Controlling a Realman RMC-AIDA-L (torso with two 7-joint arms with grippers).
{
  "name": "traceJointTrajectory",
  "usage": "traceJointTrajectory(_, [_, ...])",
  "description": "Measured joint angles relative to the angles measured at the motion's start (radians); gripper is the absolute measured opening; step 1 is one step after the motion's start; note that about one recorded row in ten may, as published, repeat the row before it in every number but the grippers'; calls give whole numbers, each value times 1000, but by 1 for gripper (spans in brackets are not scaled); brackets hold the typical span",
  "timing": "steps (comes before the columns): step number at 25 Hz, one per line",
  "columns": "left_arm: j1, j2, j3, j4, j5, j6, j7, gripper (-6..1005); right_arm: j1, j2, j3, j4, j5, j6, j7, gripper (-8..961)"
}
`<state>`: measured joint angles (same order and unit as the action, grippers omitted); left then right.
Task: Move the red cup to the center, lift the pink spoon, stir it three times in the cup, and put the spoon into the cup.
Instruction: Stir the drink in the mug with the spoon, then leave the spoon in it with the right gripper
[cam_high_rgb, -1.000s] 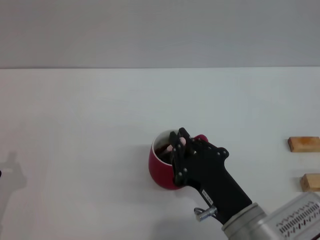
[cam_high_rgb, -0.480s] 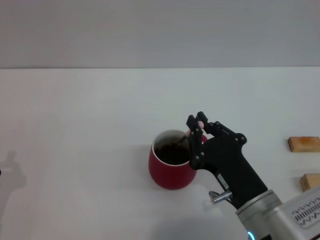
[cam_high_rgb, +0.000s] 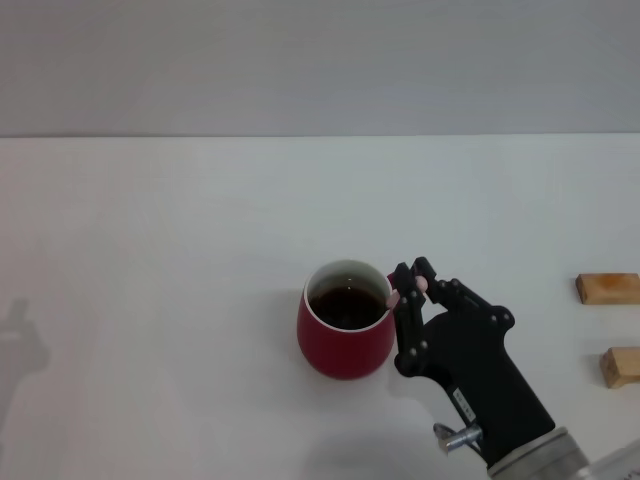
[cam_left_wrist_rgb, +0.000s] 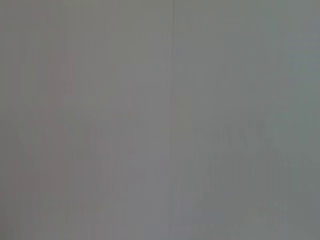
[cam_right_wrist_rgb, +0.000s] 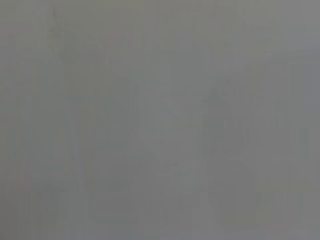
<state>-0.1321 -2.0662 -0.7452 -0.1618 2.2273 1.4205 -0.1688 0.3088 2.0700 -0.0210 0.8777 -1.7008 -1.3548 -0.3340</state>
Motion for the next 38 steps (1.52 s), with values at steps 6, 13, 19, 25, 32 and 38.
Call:
traceJointTrajectory(6, [-3,2,0,2,0,0,0,-2,7,6,-16,12,-9,32,-2,75])
traceJointTrajectory(13, [-3,3,0,4,0,0,0,-2,54,14,-7,10,-11,84,3,74])
traceJointTrajectory(19, [-3,3,0,5,0,0,0,-2,90,16,28,-10,-11,115,4,73])
traceJointTrajectory(25, [-2,2,0,6,0,0,0,-2,93,10,55,-41,-11,109,4,74])
traceJointTrajectory(32, [0,-1,2,2,0,-1,0,-2,55,5,55,-48,-11,85,0,74])
traceJointTrajectory(38, [6,-2,2,-1,0,-1,0,-2,-19,0,51,-33,-48,55,-3,74])
